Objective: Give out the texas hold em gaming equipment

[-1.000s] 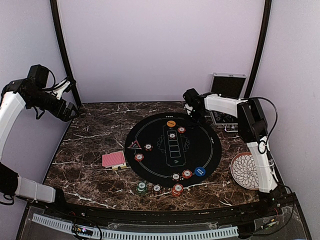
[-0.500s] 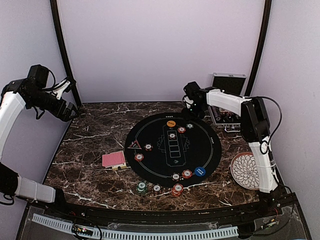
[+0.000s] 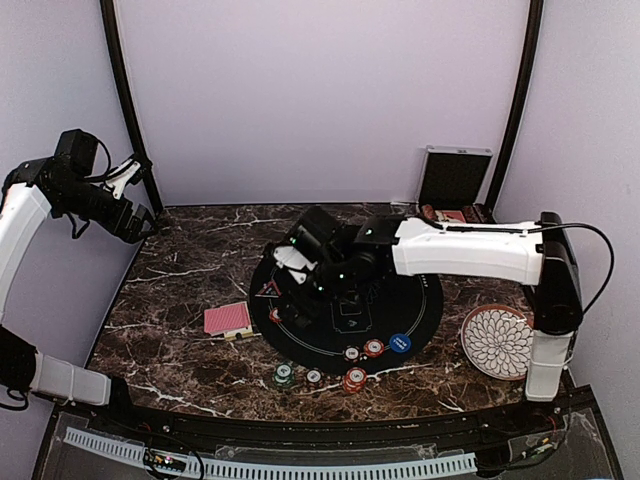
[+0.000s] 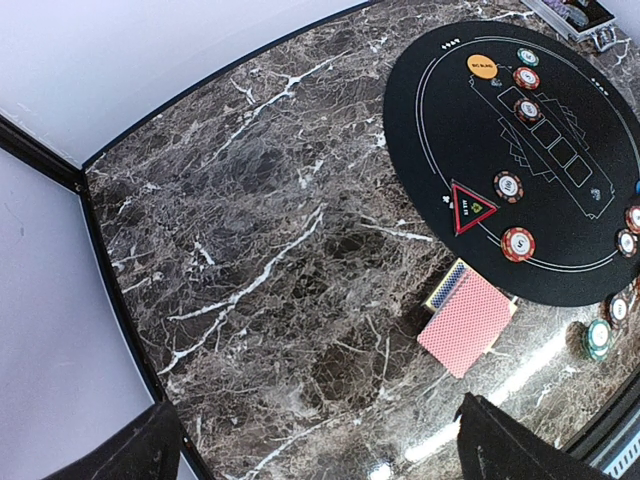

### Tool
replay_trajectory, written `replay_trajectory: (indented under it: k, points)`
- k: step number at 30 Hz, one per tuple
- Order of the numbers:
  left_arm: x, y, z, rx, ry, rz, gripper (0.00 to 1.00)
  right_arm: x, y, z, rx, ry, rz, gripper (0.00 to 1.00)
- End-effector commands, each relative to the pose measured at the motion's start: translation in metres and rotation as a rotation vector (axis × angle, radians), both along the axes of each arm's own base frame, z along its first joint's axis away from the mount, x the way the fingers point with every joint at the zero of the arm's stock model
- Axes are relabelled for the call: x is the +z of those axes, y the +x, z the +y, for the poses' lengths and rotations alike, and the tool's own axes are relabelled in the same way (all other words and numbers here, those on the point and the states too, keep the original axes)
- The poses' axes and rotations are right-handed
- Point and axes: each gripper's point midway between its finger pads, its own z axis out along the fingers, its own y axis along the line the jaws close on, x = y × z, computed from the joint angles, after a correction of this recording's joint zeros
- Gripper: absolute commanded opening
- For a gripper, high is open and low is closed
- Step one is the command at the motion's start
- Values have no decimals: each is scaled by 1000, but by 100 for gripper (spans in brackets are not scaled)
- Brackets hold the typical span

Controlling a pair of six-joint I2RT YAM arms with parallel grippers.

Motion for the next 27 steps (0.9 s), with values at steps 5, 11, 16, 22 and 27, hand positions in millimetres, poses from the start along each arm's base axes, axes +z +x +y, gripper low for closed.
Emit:
replay_trajectory:
  k: [5, 11, 16, 22, 27]
  points:
    - [4, -10, -5, -20, -16, 3, 99, -42, -102, 30, 268, -86, 91, 93]
    - [4, -11, -5, -19, -16, 4, 99, -67, -119, 39, 327, -128, 115, 95]
    - [5, -11, -5, -18, -14, 3, 99, -82, -116, 42, 333, -164, 105, 95]
    - [5, -10, -5, -20, -14, 4, 99, -92, -116, 46, 342, -181, 101, 94]
    - [5, -10, -5, -19, -13, 4, 99, -102, -113, 47, 340, -201, 94, 93]
